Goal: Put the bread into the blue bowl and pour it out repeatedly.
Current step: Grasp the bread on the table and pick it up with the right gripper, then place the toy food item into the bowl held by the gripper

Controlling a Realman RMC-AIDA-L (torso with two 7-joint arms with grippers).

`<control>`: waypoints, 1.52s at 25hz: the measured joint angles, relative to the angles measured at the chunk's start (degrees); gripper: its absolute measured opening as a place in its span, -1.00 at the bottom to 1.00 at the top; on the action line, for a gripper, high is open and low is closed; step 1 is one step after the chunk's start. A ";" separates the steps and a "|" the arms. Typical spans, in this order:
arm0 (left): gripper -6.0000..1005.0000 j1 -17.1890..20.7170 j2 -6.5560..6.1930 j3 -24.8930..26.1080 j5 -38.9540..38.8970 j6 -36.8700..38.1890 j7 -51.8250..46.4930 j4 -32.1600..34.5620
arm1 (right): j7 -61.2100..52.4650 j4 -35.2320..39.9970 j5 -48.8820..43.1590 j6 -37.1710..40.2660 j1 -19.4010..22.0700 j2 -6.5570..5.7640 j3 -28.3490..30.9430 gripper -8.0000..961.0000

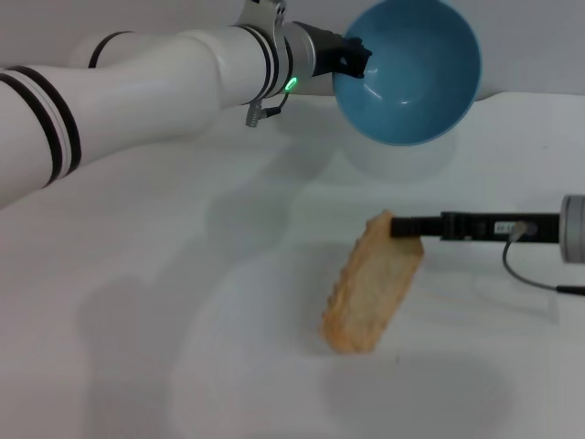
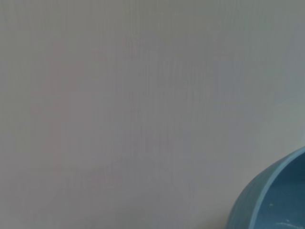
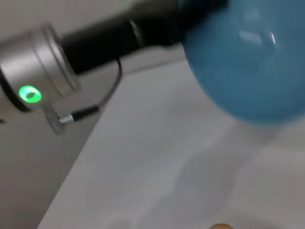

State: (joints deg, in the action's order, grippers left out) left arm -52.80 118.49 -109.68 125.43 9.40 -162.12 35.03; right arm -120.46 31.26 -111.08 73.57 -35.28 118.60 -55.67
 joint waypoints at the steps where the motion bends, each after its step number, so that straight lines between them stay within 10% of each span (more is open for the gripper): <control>1: -0.99 0.05 0.00 0.02 -0.01 0.22 -0.22 -0.04 | -0.02 3.49 0.02 1.08 0.67 -0.07 0.11 -0.59; 20: -0.99 -2.35 -0.71 6.48 1.29 22.43 0.06 -1.58 | -0.63 28.53 -0.26 7.84 3.41 -0.36 12.04 -0.78; 38: -0.99 -1.28 0.00 6.45 0.45 28.13 1.96 0.97 | 7.27 11.54 -0.74 -2.31 -0.87 -0.18 11.60 -0.80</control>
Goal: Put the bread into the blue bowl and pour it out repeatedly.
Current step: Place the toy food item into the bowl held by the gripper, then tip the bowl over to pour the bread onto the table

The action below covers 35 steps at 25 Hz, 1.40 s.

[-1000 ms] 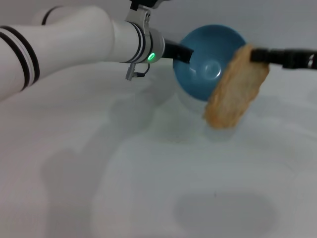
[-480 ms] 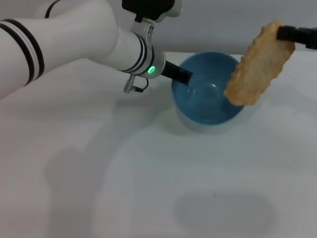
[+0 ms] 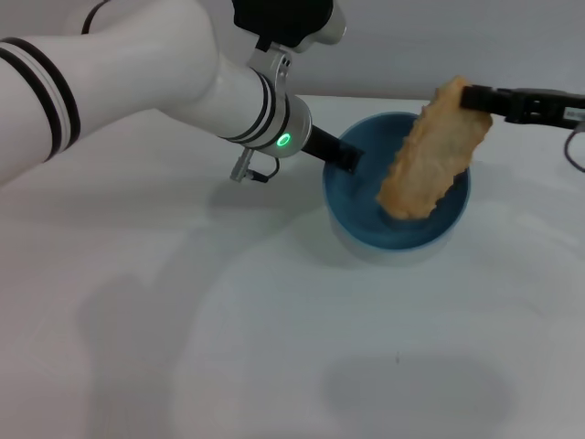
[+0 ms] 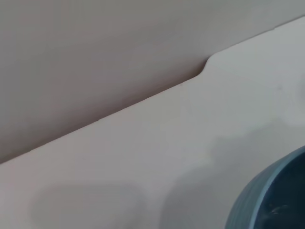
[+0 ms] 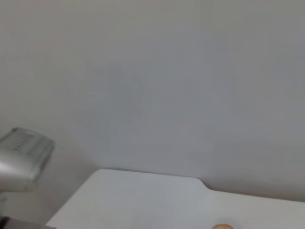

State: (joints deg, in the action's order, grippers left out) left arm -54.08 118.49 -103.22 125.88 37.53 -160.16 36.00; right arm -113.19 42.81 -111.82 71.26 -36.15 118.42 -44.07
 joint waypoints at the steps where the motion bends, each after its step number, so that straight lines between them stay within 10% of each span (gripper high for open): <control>1: -0.99 0.01 0.02 -0.11 -0.21 0.03 0.21 0.02 | 0.75 -1.01 0.03 -0.55 -0.33 -0.03 -0.12 -0.80; 11: -0.99 0.92 -0.07 0.15 -0.63 -0.40 1.82 -0.04 | 5.18 -4.74 0.79 -1.56 -1.26 0.16 0.12 -0.78; 13: -0.99 0.98 -0.09 0.08 -0.64 -0.52 1.88 -0.14 | 5.25 -4.65 2.67 -1.56 -0.58 0.09 0.22 -0.33; 19: -0.99 1.40 -0.34 0.74 -0.65 -1.42 3.28 -0.04 | 10.91 -5.21 19.87 -2.74 3.99 0.26 0.29 0.07; 35: -0.99 -0.12 0.03 0.12 -0.10 -15.20 7.48 -0.81 | 36.63 -6.12 21.17 -15.66 15.72 -0.16 1.37 0.07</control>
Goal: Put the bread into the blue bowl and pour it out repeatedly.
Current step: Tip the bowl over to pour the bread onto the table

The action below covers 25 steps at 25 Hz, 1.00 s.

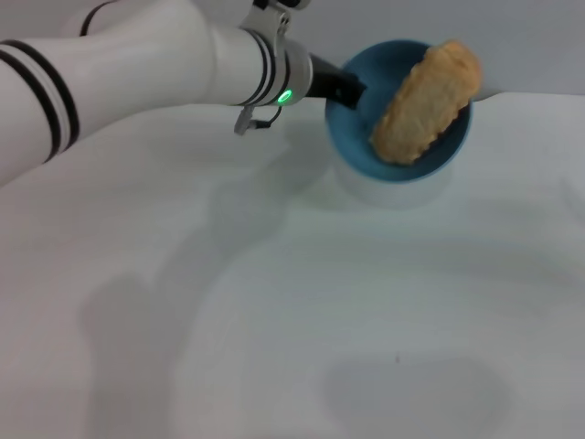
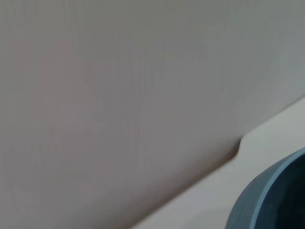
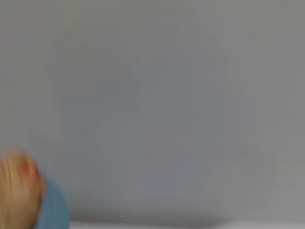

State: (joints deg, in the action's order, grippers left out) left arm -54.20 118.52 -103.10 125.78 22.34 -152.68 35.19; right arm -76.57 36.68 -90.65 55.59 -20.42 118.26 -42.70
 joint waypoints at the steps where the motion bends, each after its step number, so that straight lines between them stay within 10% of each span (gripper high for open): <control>1: -0.99 -0.63 0.10 -0.30 -0.08 -0.70 0.25 -0.38 | 2.18 -0.97 0.61 -0.25 0.54 0.07 1.08 0.07; 25: -0.99 -1.99 0.56 -16.82 -6.78 -15.74 -0.52 0.12 | 36.92 -18.94 38.68 3.61 3.97 0.18 5.29 0.08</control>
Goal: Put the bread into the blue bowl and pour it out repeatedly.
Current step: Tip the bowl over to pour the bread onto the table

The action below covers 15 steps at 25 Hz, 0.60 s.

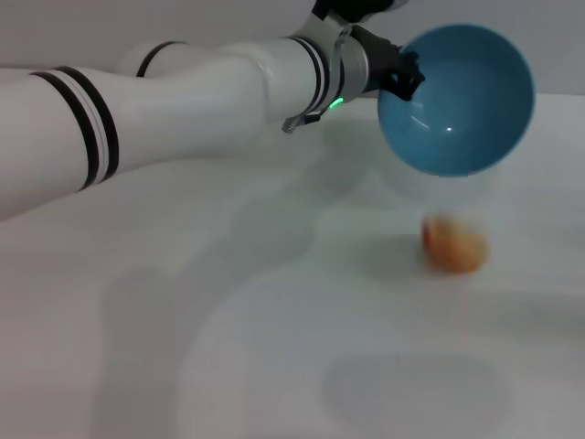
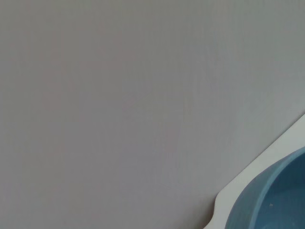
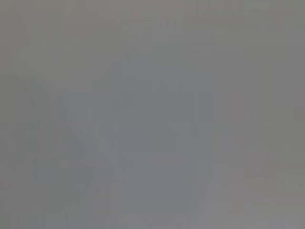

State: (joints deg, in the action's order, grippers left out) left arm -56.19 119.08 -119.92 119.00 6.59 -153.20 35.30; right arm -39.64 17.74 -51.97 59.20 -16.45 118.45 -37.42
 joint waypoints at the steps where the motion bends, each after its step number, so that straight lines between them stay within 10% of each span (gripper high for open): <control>1: -0.99 0.01 0.00 -0.48 -0.54 -0.23 0.00 0.23 | 0.00 0.00 0.00 0.00 0.00 0.00 0.00 0.08; 15: -0.99 0.75 -0.38 3.31 -1.30 0.12 -0.04 0.16 | -15.15 -2.85 -18.13 -0.66 -3.48 -0.23 -6.65 0.09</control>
State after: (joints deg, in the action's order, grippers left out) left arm -55.44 118.71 -116.61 117.70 6.71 -153.23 35.46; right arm -54.79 14.89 -70.11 58.55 -19.93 118.22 -44.07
